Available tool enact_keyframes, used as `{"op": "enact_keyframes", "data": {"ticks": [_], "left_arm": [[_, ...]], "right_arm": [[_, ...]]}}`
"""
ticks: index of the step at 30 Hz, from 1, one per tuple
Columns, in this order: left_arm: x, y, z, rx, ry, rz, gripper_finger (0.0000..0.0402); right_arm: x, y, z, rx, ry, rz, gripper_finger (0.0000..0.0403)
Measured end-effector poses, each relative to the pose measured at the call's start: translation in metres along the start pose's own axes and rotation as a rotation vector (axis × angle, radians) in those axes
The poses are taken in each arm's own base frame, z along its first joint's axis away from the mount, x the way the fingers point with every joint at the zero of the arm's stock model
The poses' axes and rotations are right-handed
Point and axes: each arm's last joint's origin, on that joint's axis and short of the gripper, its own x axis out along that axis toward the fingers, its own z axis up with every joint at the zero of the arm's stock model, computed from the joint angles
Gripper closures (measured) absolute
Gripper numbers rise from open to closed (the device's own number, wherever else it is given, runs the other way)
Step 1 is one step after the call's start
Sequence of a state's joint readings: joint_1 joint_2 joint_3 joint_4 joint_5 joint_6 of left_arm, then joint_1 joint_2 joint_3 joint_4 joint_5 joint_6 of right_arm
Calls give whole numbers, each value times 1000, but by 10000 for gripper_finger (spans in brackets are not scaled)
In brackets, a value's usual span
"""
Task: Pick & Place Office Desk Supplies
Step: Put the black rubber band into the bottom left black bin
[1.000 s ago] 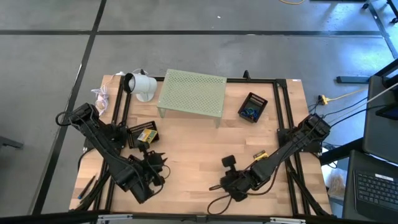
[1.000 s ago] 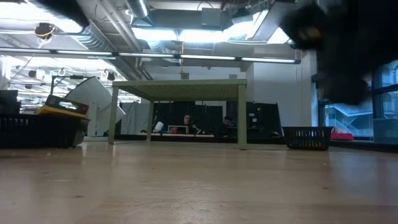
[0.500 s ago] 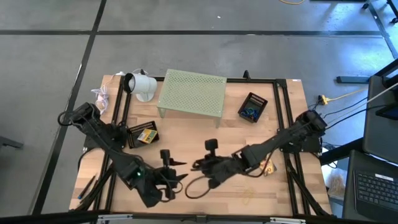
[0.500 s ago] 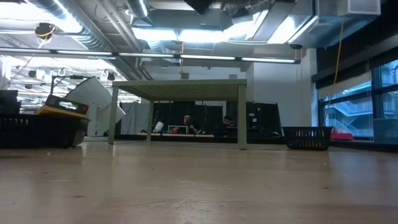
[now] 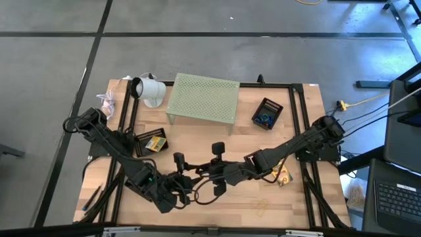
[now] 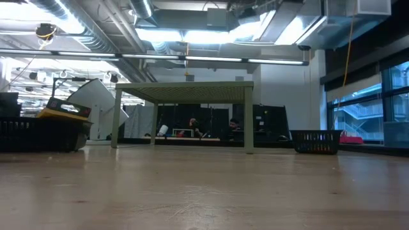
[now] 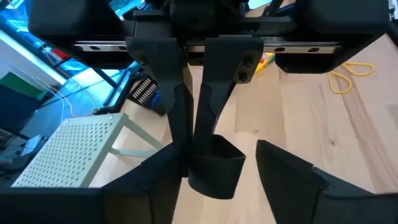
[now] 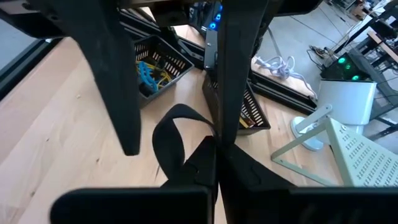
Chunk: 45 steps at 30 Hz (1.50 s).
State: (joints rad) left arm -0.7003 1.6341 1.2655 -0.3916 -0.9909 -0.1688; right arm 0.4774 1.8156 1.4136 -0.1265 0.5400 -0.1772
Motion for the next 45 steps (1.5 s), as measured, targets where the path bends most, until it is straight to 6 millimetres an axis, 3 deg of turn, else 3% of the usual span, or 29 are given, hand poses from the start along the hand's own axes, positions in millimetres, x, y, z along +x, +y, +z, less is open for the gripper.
{"op": "enact_keyframes", "data": {"ticks": [17,24,34,39,45], "left_arm": [[-3,-2,0,3,-6,-5,392],[-3,-2,0,3,-6,-9,395],[-3,-3,-1,1,4,-33,397],[-3,-2,-7,-7,47,-32,395],[-3,1,-17,-51,111,0,397]], "right_arm": [[0,1,0,-2,-7,14,396],[0,1,0,14,-6,10,380],[-4,4,0,1,4,31,270],[-24,3,6,15,11,60,239],[-60,-6,20,140,-23,94,235]]}}
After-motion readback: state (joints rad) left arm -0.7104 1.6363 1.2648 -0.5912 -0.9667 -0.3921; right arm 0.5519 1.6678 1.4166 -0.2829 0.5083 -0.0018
